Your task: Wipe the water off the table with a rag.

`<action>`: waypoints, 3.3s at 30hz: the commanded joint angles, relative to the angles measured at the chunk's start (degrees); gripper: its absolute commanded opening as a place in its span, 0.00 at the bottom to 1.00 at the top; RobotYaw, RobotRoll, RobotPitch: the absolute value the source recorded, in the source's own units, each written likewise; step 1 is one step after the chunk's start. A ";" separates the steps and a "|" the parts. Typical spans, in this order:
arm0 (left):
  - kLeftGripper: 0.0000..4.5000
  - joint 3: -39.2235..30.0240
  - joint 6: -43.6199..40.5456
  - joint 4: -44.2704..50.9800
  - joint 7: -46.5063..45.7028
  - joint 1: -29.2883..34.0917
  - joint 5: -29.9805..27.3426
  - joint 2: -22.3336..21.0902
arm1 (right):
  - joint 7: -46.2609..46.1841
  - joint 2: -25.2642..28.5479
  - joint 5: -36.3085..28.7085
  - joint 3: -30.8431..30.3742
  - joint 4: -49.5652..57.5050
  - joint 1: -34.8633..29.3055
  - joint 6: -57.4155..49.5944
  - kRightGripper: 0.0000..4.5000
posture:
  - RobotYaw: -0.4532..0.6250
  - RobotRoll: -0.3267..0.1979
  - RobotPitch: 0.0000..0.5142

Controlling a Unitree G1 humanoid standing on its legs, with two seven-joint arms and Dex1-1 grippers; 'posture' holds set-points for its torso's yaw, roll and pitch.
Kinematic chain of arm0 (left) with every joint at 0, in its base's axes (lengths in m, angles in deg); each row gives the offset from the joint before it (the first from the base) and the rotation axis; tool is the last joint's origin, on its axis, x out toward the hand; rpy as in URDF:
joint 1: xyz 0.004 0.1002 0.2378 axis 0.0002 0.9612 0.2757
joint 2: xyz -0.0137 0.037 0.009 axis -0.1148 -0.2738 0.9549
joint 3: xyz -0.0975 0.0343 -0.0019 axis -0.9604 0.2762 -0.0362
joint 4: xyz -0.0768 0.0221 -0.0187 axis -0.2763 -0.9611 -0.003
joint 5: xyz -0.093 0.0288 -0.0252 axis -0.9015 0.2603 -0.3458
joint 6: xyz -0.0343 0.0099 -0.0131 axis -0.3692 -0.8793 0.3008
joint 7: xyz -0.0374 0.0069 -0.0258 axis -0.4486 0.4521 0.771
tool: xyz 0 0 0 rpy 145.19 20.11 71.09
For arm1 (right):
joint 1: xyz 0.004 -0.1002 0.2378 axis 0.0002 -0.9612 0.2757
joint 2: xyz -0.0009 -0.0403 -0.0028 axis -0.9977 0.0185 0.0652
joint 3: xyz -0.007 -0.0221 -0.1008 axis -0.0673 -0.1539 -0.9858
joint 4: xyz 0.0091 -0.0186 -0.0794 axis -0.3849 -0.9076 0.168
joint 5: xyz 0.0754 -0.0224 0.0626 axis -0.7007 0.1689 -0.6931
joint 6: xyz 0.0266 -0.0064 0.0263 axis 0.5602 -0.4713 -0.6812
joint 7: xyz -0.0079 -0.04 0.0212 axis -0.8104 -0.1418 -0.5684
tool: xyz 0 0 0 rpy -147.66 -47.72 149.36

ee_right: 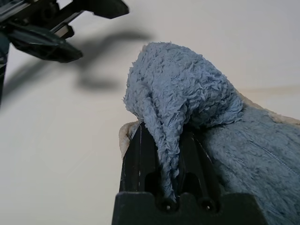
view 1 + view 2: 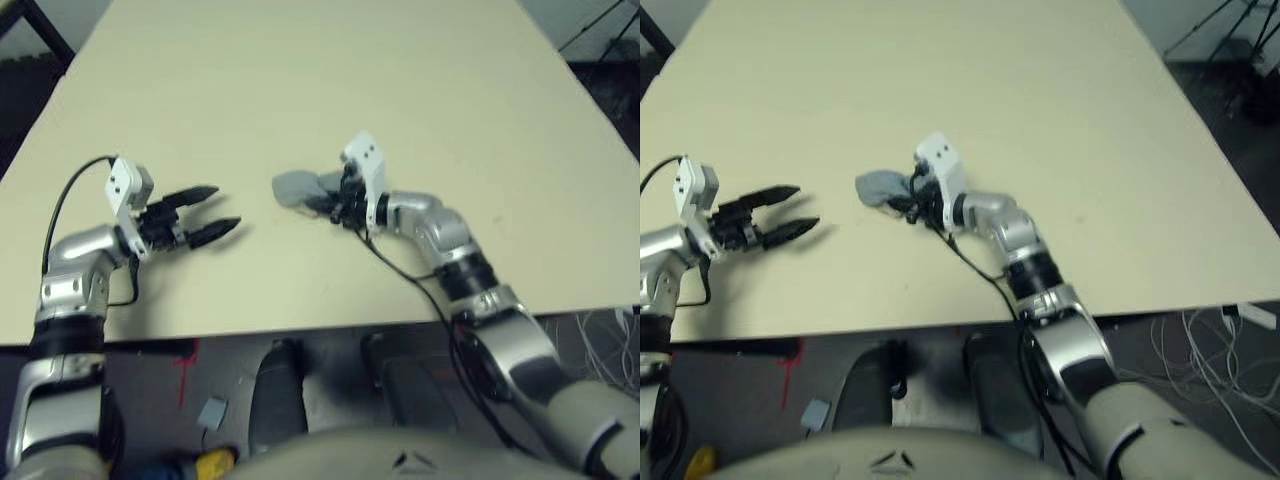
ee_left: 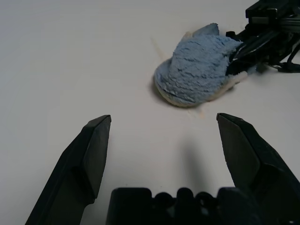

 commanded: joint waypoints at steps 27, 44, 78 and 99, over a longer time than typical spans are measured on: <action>1.00 1.00 -0.18 0.36 -0.63 -0.08 0.64 1.77 | -22.52 8.73 -1.11 17.10 -17.08 11.12 18.30 0.05 | 0.30 0.62 0.35; 1.00 1.48 0.37 -0.79 -0.70 -0.18 0.86 2.38 | -1.69 46.94 -4.64 18.74 1.36 4.67 -8.05 0.05 | 0.27 0.62 0.36; 1.00 -0.31 1.65 -4.30 -3.09 -3.17 0.11 4.15 | -13.31 43.26 -0.60 24.43 -10.82 -3.64 13.34 0.88 | 0.28 0.62 0.34; 1.00 -14.71 15.63 -18.71 -36.78 -12.80 3.38 6.45 | -11.05 35.05 -13.97 44.33 -27.86 -8.73 46.70 0.99 | 0.34 0.62 0.37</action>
